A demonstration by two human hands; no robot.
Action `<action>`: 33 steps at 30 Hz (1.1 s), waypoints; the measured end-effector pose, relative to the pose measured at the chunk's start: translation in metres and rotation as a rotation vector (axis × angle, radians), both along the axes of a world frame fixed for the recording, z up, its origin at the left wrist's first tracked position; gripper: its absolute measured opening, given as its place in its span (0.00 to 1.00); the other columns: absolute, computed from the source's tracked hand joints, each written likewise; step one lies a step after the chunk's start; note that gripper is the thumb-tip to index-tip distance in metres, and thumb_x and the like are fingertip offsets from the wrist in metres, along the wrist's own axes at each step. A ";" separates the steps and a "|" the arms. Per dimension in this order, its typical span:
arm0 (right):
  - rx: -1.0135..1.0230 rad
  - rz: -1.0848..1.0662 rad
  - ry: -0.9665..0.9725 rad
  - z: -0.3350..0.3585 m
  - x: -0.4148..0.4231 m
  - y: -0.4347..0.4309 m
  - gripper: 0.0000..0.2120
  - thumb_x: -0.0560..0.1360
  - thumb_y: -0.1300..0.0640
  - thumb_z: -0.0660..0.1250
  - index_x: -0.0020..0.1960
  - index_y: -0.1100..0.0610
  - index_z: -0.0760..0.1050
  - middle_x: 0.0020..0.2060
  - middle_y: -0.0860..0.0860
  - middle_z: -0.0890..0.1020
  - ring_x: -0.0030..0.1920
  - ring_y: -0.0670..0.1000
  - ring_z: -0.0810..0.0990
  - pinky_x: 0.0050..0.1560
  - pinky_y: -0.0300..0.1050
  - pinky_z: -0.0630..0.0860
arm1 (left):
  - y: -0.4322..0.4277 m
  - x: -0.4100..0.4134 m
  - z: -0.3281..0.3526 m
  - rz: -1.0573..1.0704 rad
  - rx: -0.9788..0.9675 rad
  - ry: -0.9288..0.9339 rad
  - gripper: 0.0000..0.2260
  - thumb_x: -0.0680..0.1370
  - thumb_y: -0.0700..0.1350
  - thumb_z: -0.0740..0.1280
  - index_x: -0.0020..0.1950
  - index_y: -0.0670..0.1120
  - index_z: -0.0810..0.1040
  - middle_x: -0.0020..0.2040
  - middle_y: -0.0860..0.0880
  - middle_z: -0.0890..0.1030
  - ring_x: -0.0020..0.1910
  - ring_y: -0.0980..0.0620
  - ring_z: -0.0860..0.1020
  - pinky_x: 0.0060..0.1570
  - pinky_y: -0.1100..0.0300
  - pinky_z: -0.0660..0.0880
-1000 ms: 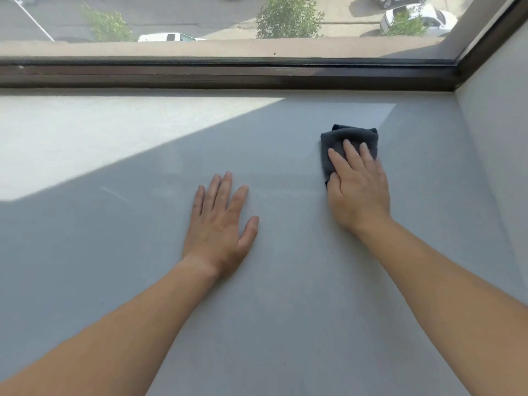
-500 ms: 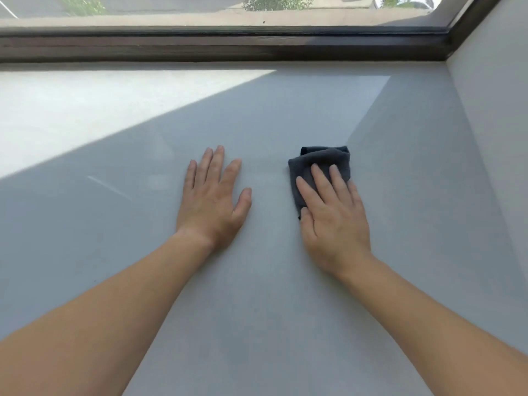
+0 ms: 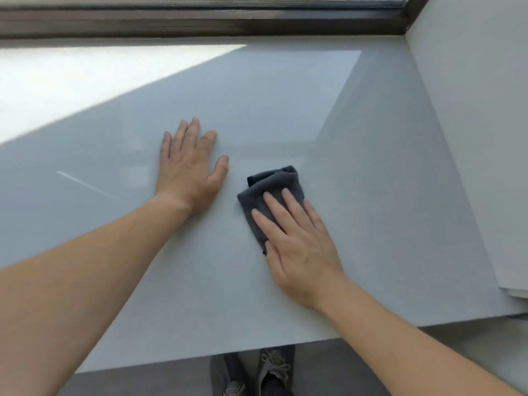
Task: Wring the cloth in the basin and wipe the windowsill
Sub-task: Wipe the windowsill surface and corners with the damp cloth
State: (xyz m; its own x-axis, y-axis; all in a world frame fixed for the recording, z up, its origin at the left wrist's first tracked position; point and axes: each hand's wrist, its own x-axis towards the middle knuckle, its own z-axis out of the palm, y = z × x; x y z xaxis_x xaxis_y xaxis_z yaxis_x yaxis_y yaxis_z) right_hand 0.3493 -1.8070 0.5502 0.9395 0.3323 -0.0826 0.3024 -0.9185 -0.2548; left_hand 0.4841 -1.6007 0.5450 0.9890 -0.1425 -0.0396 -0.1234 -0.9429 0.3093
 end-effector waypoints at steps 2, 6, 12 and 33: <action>0.002 -0.003 0.001 0.000 -0.002 -0.024 0.26 0.78 0.52 0.54 0.76 0.50 0.67 0.78 0.50 0.63 0.80 0.54 0.53 0.78 0.58 0.52 | -0.001 -0.007 0.006 0.002 -0.076 -0.056 0.24 0.80 0.53 0.58 0.74 0.45 0.67 0.79 0.42 0.62 0.79 0.45 0.55 0.77 0.43 0.43; -0.002 -0.336 -0.015 0.000 0.002 -0.040 0.27 0.79 0.52 0.53 0.77 0.50 0.64 0.79 0.50 0.59 0.80 0.54 0.51 0.79 0.56 0.46 | -0.011 -0.038 0.015 -0.045 -0.124 -0.120 0.19 0.80 0.45 0.64 0.70 0.42 0.72 0.75 0.41 0.68 0.77 0.43 0.61 0.77 0.42 0.46; -0.004 -0.037 -0.026 -0.003 -0.065 -0.017 0.27 0.77 0.52 0.55 0.76 0.51 0.65 0.79 0.51 0.62 0.80 0.56 0.53 0.77 0.60 0.53 | -0.028 -0.118 0.015 -0.075 -0.198 -0.031 0.19 0.79 0.45 0.62 0.70 0.43 0.73 0.76 0.41 0.67 0.77 0.43 0.61 0.77 0.44 0.49; 0.006 -0.468 -0.069 -0.005 -0.118 -0.069 0.27 0.78 0.52 0.51 0.76 0.53 0.67 0.78 0.52 0.63 0.79 0.56 0.54 0.78 0.59 0.51 | -0.028 -0.157 -0.006 -0.126 -0.012 0.016 0.28 0.80 0.57 0.49 0.79 0.48 0.61 0.82 0.44 0.53 0.81 0.48 0.47 0.78 0.47 0.41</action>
State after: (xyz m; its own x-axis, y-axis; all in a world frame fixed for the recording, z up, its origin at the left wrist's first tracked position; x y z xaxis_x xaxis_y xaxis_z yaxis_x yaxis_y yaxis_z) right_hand 0.2311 -1.8758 0.5453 0.9917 -0.1281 -0.0137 -0.1273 -0.9588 -0.2541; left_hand 0.3270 -1.6292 0.5387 0.9626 -0.2659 -0.0526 -0.2355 -0.9166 0.3231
